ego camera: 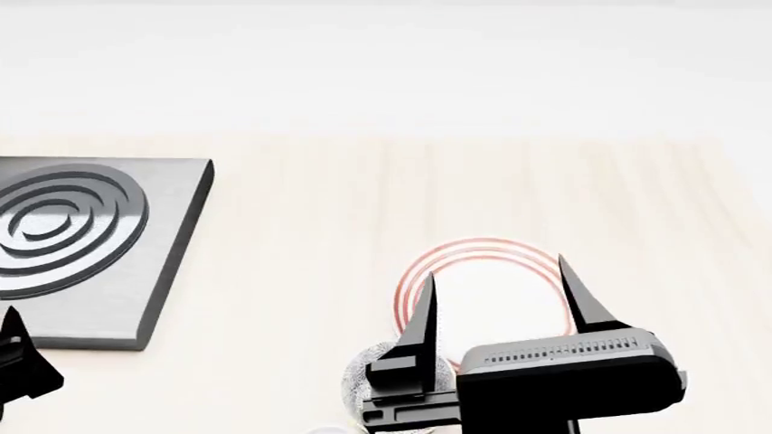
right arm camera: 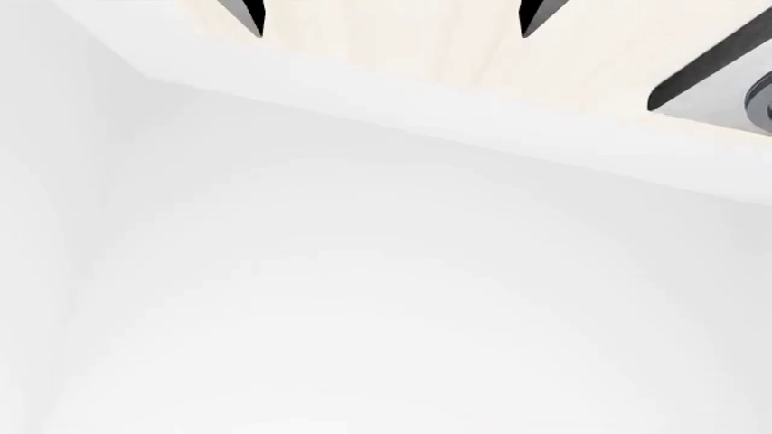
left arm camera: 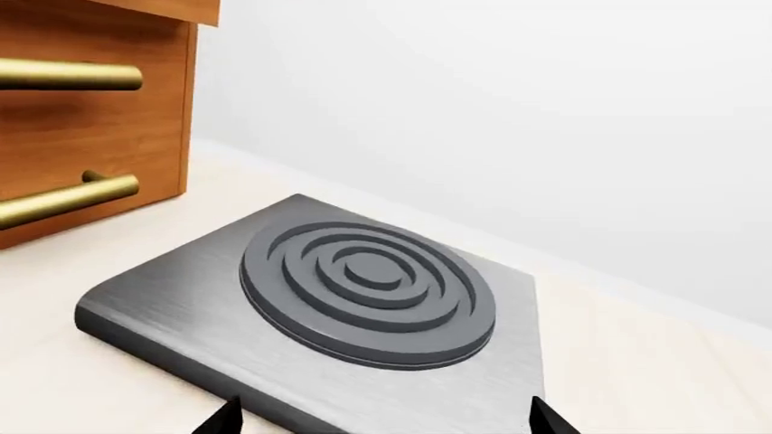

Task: Pick the akita bowl between the plate and the ramekin and place it on the plate.

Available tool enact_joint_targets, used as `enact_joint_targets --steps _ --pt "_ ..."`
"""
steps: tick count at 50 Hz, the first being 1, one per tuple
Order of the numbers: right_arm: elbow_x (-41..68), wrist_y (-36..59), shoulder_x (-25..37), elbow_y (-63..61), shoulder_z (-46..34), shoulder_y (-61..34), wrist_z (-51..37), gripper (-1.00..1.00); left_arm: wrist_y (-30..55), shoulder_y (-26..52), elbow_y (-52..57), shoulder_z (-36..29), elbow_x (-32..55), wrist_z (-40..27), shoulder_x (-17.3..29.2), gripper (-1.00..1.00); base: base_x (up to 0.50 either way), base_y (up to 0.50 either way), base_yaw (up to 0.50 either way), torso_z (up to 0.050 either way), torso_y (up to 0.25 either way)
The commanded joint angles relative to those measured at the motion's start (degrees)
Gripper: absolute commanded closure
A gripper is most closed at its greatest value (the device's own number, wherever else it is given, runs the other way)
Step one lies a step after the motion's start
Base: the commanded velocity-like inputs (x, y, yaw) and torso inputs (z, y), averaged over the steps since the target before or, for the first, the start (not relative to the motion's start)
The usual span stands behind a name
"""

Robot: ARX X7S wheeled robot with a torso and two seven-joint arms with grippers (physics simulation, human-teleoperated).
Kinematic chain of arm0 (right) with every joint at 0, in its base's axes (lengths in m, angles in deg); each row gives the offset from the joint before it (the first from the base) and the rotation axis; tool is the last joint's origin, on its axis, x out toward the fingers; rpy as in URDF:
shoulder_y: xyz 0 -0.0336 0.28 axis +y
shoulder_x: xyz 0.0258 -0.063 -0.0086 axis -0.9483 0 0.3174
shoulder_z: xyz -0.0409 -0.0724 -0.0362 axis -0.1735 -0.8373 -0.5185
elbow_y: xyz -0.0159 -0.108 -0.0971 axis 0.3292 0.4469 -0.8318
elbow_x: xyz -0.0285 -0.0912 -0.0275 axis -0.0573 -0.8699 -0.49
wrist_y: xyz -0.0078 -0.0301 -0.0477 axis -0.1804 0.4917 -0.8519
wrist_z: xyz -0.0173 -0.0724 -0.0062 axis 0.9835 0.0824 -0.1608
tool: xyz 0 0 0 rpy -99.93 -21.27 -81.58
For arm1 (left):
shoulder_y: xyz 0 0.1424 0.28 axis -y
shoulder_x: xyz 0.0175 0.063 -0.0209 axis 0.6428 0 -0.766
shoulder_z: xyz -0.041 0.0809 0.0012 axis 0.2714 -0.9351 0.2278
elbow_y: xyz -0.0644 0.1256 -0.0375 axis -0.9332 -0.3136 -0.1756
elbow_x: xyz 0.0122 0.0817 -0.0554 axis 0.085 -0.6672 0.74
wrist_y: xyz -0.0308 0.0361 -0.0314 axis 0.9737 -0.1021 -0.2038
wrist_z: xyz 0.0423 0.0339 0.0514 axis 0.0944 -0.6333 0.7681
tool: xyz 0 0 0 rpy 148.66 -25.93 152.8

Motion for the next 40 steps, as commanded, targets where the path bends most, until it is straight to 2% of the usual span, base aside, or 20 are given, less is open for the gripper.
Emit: enact_joint_targets --steps 1,7,28,33,37,40 --pt "0.2 -0.1 0.2 0.1 -0.2 0.0 -0.3 -1.0 -0.2 0.0 -0.1 -0.2 0.1 -0.1 0.2 -1.0 0.35 0.0 0.0 0.0 0.0" --pt "0.0 0.3 0.1 2.0 -0.9 -0.4 -0.6 -1.0 -0.3 0.0 -0.3 -0.3 0.2 -0.2 0.2 -1.0 0.26 0.0 0.0 0.0 0.0" --pt "4.2 2.8 -2.1 11.0 0.6 -2.9 0.8 -1.0 -0.7 -0.1 -0.5 -0.7 0.3 -0.5 0.4 -1.0 0.0 0.0 0.0 0.0 0.0" --pt "8.7 10.2 -4.3 12.0 4.2 -6.4 2.0 -1.0 -0.5 -0.1 -0.3 -0.7 0.5 -0.8 0.5 -1.0 0.0 0.0 0.0 0.0 0.0" --pt "8.5 11.8 -4.2 12.9 4.1 -7.6 1.5 -1.0 -0.5 -0.2 -0.2 -0.7 0.5 -0.9 0.5 -1.0 0.0 0.0 0.0 0.0 0.0" --pt "8.9 16.5 -4.2 15.1 3.6 -9.6 1.3 -1.0 -0.7 0.0 -0.6 -0.8 0.5 -0.9 0.5 -1.0 0.0 0.0 0.0 0.0 0.0"
